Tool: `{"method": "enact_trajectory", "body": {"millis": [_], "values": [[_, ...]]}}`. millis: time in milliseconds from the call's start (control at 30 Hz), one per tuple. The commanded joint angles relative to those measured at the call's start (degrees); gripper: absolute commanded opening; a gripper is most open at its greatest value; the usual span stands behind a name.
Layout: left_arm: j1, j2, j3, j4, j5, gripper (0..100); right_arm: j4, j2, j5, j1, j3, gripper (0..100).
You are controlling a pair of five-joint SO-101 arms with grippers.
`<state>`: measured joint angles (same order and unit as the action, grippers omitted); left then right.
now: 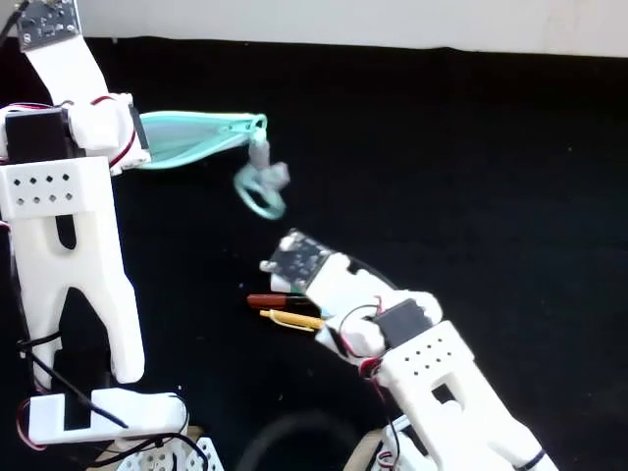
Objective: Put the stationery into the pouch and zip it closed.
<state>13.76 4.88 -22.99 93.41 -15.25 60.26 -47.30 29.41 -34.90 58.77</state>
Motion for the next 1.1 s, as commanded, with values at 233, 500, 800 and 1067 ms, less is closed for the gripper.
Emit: {"method": "enact_trajectory", "body": {"millis": [233, 500, 800, 1067], "values": [[0.7, 1.5, -2.1, -0.6, 1.4, 1, -11.4, 8.7, 15.6, -3.4, 0.0, 26.2], [0.7, 1.5, -2.1, -0.6, 1.4, 1, -16.6, 18.9, 21.5, -5.8, -7.3, 26.2], [0.7, 1.5, -2.1, 0.2, 1.4, 1, -21.3, 35.3, 21.5, -1.8, -14.1, 26.2], [0.7, 1.5, -2.2, 0.2, 1.4, 1, -21.5, 38.4, 21.8, -1.8, -14.7, 26.0]]}}
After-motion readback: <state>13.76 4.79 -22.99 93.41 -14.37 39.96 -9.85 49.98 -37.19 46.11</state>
